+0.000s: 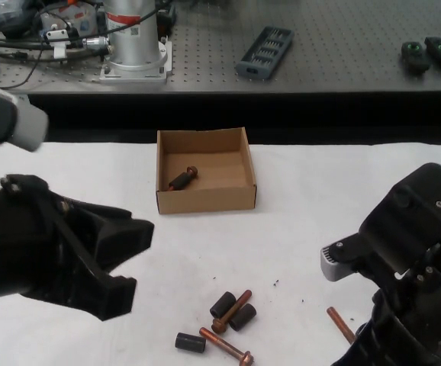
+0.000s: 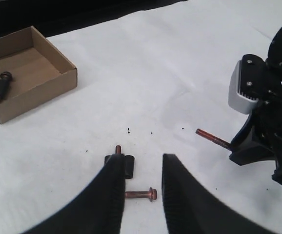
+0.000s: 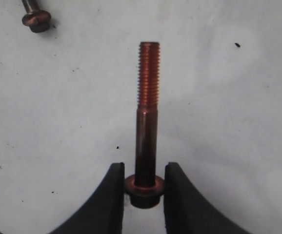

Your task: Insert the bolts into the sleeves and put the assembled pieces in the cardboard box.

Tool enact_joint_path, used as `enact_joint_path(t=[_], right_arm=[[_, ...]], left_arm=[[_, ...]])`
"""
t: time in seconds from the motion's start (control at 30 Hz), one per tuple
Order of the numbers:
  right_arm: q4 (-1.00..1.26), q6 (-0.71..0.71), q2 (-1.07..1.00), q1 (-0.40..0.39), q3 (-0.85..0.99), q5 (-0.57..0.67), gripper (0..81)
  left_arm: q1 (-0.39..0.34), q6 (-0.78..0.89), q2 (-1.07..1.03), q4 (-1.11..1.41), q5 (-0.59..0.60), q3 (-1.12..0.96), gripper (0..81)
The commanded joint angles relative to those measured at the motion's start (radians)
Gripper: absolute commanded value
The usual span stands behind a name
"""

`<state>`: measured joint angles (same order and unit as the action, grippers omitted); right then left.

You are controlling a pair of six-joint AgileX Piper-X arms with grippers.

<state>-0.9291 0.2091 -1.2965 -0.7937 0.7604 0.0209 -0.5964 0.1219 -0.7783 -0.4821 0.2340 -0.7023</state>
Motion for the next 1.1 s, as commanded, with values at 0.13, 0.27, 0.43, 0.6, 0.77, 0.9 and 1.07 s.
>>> enact_joint_path(t=[0.13, 0.27, 0.43, 0.6, 0.77, 0.9, 1.07], right_arm=[[-0.002, -0.030, 0.016, -0.012, 0.014, 0.050, 11.0], [-0.002, -0.031, 0.029, -0.055, 0.014, 0.050, 11.0], [-0.002, -0.011, 0.055, -0.089, 0.014, 0.050, 11.0], [-0.013, -0.007, 0.089, -0.088, 0.046, 0.050, 11.0], [-0.017, -0.007, 0.102, -0.088, 0.097, 0.050, 11.0], [-0.017, -0.007, 0.102, -0.088, 0.116, 0.075, 11.0], [-0.085, -0.016, 0.102, -0.091, 0.116, 0.080, 10.9]], left_arm=[[-0.005, -0.045, -0.146, 0.075, 0.050, -0.004, 20.1], [-0.005, -0.047, -0.232, 0.169, 0.070, -0.004, 20.1], [-0.005, -0.047, -0.298, 0.243, 0.070, -0.004, 20.1], [-0.010, -0.047, -0.345, 0.278, 0.070, 0.005, 20.1], [-0.067, 0.026, -0.402, 0.404, 0.070, 0.048, 20.1], [-0.141, 0.037, -0.458, 0.473, 0.062, 0.055, 20.1], [-0.170, 0.071, -0.502, 0.575, 0.039, 0.055, 20.1]])
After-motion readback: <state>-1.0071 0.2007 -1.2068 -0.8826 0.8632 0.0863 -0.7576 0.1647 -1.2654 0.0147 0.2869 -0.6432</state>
